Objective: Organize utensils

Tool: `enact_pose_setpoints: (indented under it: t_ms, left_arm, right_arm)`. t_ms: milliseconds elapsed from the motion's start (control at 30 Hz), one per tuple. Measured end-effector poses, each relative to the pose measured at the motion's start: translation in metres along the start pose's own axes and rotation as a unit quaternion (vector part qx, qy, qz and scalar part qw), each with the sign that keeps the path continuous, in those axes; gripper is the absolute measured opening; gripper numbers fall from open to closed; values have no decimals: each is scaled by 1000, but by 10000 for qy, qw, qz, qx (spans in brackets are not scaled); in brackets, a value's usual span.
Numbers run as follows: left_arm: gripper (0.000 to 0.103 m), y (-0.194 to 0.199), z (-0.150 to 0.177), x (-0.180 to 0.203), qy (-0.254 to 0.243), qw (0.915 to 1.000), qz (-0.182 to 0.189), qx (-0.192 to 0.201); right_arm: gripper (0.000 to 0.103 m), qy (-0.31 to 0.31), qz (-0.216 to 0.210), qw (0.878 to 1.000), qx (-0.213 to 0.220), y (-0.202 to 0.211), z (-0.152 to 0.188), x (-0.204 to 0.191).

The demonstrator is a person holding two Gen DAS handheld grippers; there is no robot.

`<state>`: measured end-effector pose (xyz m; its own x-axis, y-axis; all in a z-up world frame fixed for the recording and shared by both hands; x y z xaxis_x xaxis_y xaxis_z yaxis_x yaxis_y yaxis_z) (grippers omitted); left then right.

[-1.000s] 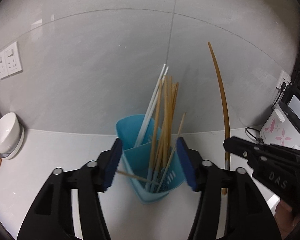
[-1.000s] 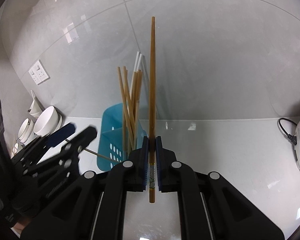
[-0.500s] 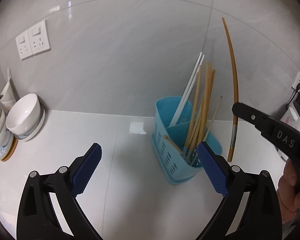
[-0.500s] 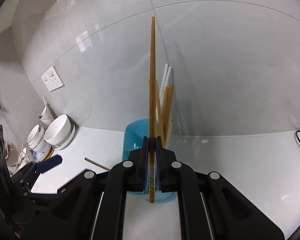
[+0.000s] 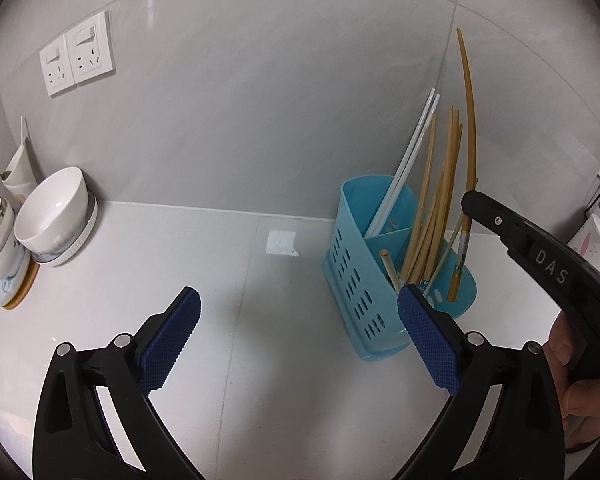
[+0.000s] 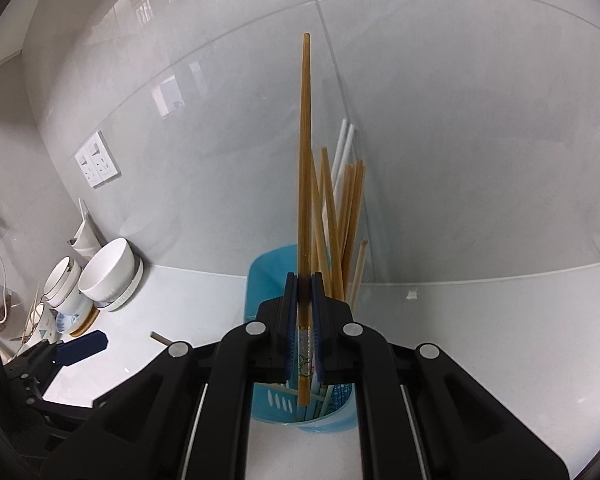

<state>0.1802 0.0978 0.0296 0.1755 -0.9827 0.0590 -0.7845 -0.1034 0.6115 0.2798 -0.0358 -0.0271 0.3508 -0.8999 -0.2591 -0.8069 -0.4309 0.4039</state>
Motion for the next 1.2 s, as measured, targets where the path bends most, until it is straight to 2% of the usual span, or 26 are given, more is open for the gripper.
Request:
enact_pose_setpoints:
  t_ms: [500,700,733,833,967,1100,1200]
  left_arm:
    - [97,-5,2,-6,62,10000,-39,-14]
    - [97,1,0,-5,67,10000,-41,51]
    - [97,3,-1,-6,66,10000,-37,64]
    - [97,11,-4,-4,86,9999,17,147]
    - [97,24,-8,-2,116,9995,123,262]
    - [97,35,-8,2,116,9993,178,305]
    - [97,44,-6,5,104,9993,218,298]
  right_arm:
    - [6,27,177,9996,-231,-10,27,4]
    - [11,148,247,9993,-246,0,24,1]
    - [20,161,244,9993,-238,4,22,1]
    - [30,212,218,9993,-203,19,13,1]
    - [52,368,254,9990,-67,47,3,0]
    - [59,448,237,9987,10,76,-6,0]
    - [70,520,257,9983,-15,95,-7,1]
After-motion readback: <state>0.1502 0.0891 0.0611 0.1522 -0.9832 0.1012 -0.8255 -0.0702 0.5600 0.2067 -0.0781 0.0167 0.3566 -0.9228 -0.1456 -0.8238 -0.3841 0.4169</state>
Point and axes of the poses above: each gripper's, at about its wrist camera, not at the fingertips, and y roughly against the way its jaws point, x to its right, z to its underside, the point moved 2 cm from there along -y, roughly the way its jaws point, and after that the axes turned 13 degrees about x, right-handed, at the moved point
